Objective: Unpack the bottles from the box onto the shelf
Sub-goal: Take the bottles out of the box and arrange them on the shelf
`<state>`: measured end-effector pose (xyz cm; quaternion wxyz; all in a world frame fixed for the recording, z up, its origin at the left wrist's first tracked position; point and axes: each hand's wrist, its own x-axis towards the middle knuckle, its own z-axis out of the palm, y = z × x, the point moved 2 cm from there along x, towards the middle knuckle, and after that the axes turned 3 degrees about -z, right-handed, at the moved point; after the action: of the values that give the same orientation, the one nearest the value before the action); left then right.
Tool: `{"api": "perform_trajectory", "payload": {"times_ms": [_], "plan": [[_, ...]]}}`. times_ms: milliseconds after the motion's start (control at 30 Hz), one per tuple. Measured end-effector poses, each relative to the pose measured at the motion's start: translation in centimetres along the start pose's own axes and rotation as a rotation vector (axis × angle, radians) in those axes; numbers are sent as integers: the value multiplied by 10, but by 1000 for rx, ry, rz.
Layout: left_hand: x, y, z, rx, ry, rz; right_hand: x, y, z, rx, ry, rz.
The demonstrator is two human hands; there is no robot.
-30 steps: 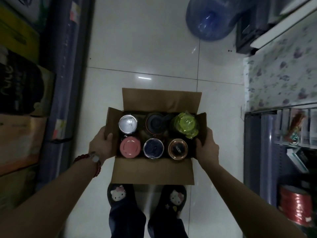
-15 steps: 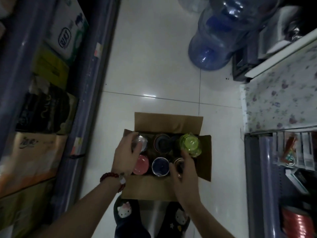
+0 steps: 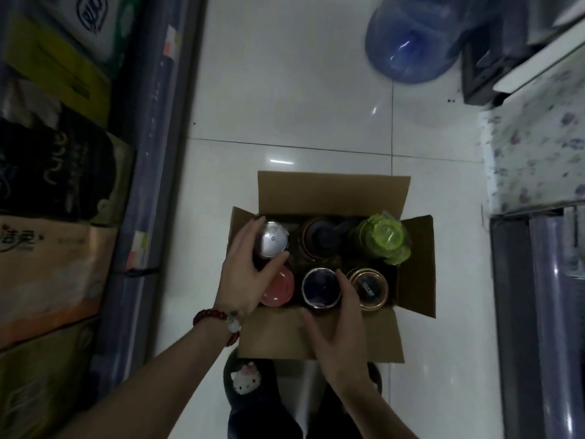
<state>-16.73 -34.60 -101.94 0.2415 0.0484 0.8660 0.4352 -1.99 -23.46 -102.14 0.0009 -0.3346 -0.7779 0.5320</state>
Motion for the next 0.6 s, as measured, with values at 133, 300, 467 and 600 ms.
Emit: {"api": "perform_trajectory", "payload": {"times_ms": [133, 300, 467, 600], "plan": [[17, -8, 12, -12, -80, 13, 3, 17, 12, 35, 13, 5], [23, -31, 18, 9, -95, 59, 19, 30, 16, -22, 98, -25], [28, -38, 23, -65, -97, 57, 31, 42, 13, -47, 81, 16], [34, -40, 26, -175, -38, -12, 34, 44, 13, -52, 40, 27]]}}
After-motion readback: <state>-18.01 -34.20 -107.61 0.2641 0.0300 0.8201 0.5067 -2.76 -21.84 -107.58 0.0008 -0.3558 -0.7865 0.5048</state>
